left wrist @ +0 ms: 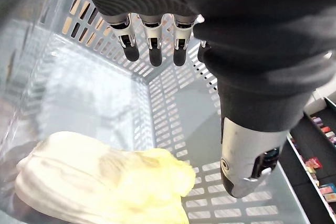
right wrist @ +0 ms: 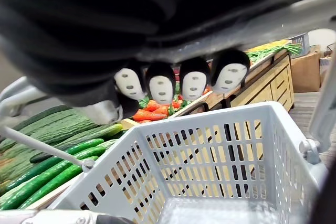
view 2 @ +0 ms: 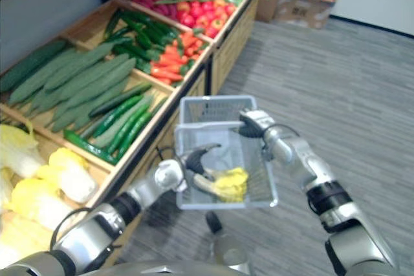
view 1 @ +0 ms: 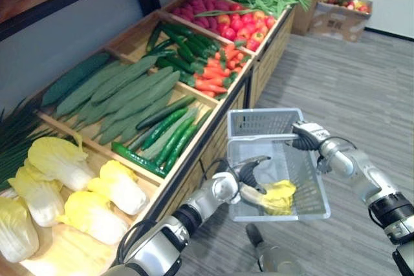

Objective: Pick vegetable in the basket

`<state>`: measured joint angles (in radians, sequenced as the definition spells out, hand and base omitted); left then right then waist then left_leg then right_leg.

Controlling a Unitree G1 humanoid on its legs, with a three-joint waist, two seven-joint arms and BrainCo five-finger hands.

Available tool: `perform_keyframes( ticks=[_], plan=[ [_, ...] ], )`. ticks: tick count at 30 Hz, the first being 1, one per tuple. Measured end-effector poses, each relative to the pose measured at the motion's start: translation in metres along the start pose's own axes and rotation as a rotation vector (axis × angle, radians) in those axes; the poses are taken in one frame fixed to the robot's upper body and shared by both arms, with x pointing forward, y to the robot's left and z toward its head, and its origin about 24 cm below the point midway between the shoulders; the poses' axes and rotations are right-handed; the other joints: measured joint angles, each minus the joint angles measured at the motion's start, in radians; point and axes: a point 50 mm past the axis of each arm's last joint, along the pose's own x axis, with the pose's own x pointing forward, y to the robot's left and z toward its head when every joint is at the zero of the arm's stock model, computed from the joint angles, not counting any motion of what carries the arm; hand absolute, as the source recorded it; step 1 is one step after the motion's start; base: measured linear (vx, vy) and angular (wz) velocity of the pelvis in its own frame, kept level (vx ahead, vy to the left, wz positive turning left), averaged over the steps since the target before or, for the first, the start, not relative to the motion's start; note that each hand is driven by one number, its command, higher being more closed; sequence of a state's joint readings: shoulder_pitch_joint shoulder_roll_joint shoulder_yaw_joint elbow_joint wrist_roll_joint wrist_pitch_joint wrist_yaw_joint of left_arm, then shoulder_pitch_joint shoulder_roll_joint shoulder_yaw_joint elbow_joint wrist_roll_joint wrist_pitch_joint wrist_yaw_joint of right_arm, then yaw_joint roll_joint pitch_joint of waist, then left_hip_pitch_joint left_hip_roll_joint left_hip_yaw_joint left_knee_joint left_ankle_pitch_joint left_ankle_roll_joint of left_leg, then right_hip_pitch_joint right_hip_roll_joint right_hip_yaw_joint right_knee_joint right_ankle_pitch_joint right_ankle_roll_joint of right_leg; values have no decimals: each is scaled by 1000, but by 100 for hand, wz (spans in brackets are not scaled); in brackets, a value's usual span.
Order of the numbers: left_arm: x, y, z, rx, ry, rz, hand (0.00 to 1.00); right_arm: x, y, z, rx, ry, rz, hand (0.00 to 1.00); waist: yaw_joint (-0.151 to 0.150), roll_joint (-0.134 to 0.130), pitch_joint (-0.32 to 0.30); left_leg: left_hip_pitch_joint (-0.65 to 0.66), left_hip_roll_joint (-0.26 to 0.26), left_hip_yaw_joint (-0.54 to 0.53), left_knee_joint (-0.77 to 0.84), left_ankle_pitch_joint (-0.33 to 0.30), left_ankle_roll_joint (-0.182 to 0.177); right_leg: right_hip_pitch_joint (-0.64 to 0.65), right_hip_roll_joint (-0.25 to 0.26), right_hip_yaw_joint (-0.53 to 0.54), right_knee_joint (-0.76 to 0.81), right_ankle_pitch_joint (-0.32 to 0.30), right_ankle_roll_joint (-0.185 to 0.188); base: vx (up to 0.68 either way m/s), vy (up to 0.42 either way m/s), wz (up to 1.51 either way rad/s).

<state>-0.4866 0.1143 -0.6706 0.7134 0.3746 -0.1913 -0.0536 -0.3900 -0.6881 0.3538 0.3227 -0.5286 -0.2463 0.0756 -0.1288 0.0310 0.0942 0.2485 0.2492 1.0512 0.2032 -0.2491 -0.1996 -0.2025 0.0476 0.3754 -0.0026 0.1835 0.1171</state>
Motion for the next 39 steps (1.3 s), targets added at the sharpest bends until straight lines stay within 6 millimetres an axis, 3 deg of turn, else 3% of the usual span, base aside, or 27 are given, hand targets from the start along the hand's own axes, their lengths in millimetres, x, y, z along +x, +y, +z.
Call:
perform_keyframes(
  ticks=[2,6,8,13,18,20,23,24,27,29,31,35,39],
  plan=[
    [0,4,8,10,-37,6,0,-2,2,-2,6,14,3,100,1,0,0,-4,0,-14,0,1,1,3,-6,-12,-1,0,0,-35,-34,26],
    [-7,15,57,-25,-286,-1,0,-22,9,-24,56,123,-11,100,25,-1,1,-21,10,-66,10,0,7,26,-26,-67,-5,-4,-2,-56,-53,38],
    [-16,17,71,-98,-378,-30,0,-31,10,-34,76,179,-23,100,30,-1,1,-34,12,-96,12,-1,9,32,-38,-97,-5,-10,-2,-69,-42,47],
    [-62,20,90,-331,-566,-199,0,-66,27,-70,182,393,-48,100,58,-3,-1,-58,25,-166,28,2,15,53,-58,-170,3,-23,-4,-36,-32,44],
    [-106,24,107,-474,-689,-390,0,-129,60,-119,385,758,-116,100,101,-3,-8,-125,5,-277,26,13,34,58,-116,-280,5,-27,2,-41,7,66],
    [-119,28,112,-512,-733,-420,0,-163,87,-128,473,907,-125,100,108,-4,-18,-155,-18,-356,8,26,54,72,-151,-351,7,-33,9,-37,24,94],
    [-129,32,112,-558,-755,-379,0,-193,115,-128,564,1039,-134,100,118,-3,-36,-180,-40,-424,-8,40,74,87,-182,-417,7,-34,11,-14,28,84],
    [-134,37,106,-589,-752,-312,0,-215,135,-123,638,1127,-141,100,131,-16,-53,-196,-60,-469,-30,53,84,91,-202,-457,10,-38,17,-20,27,74],
    [-146,57,86,-669,-728,-58,0,-249,171,-108,799,1287,-201,100,131,-18,-70,-216,-91,-560,-70,77,105,115,-233,-539,7,-39,17,1,34,99],
    [-156,70,69,-757,-725,181,0,-264,196,-94,937,1387,-234,100,134,-30,-80,-239,-113,-618,-92,97,111,121,-248,-574,2,-50,15,-7,15,86],
    [-162,78,36,-908,-654,508,0,-278,222,-79,1074,1524,-283,100,141,-53,-93,-272,-151,-688,-135,136,118,126,-273,-610,-20,-76,25,22,-13,85],
    [-179,73,-23,-957,-364,920,0,-287,237,-70,1131,1612,-260,100,152,-54,-94,-276,-160,-743,-181,196,131,126,-270,-659,-23,-79,20,53,-28,44],
    [-210,65,-75,-859,-15,1266,0,-292,247,-61,1152,1649,-221,100,153,-56,-96,-268,-160,-773,-205,215,132,142,-259,-688,-24,-88,6,7,-26,18]
  ],
)
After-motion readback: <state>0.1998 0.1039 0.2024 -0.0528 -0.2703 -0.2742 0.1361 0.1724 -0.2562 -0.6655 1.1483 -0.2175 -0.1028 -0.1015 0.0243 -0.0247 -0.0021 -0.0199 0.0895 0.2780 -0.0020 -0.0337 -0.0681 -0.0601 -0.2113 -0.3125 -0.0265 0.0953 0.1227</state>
